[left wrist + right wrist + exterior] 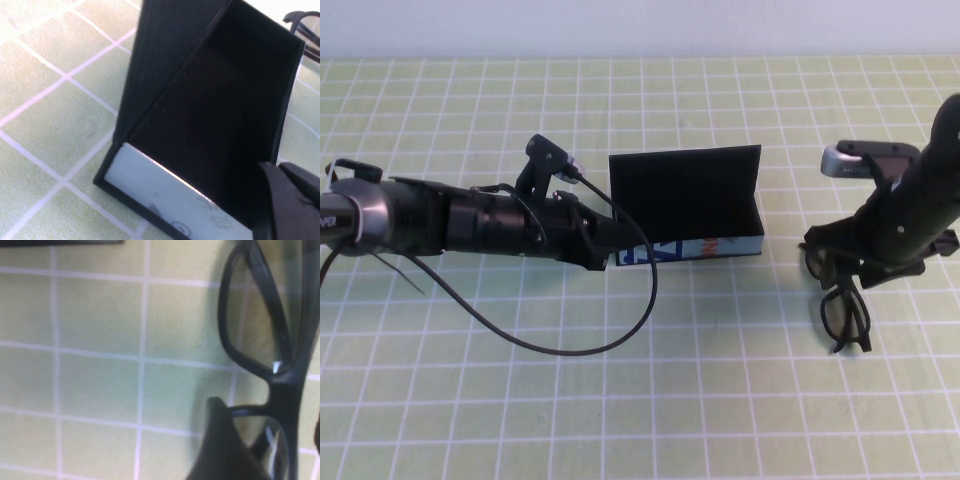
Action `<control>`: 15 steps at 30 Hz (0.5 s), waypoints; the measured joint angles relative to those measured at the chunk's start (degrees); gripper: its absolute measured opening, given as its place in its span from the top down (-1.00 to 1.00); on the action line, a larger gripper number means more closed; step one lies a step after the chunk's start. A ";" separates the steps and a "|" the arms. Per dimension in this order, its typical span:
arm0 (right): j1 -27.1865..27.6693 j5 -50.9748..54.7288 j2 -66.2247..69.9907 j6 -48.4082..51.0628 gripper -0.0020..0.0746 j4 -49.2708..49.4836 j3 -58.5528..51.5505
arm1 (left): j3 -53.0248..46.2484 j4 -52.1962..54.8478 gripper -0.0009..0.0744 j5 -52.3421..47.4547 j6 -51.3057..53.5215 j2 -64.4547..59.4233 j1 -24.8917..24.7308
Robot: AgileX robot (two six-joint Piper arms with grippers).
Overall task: Take glasses out of glasses case
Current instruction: Place the glasses on the table
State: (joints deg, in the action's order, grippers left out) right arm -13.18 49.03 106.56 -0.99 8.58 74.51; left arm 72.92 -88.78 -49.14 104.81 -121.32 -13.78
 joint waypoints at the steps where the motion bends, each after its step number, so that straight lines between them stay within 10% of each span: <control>1: 0.00 1.31 -0.10 -0.10 0.02 -0.10 1.13 | 0.00 0.12 0.99 0.00 0.00 0.00 0.00; 15: 0.00 15.11 -5.13 -0.10 0.72 -1.89 6.53 | -0.49 3.41 0.99 0.95 -3.16 9.19 0.00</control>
State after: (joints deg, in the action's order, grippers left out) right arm -13.18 64.14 101.43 -1.09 6.68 81.04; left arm 72.43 -85.37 -48.20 101.66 -112.13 -13.78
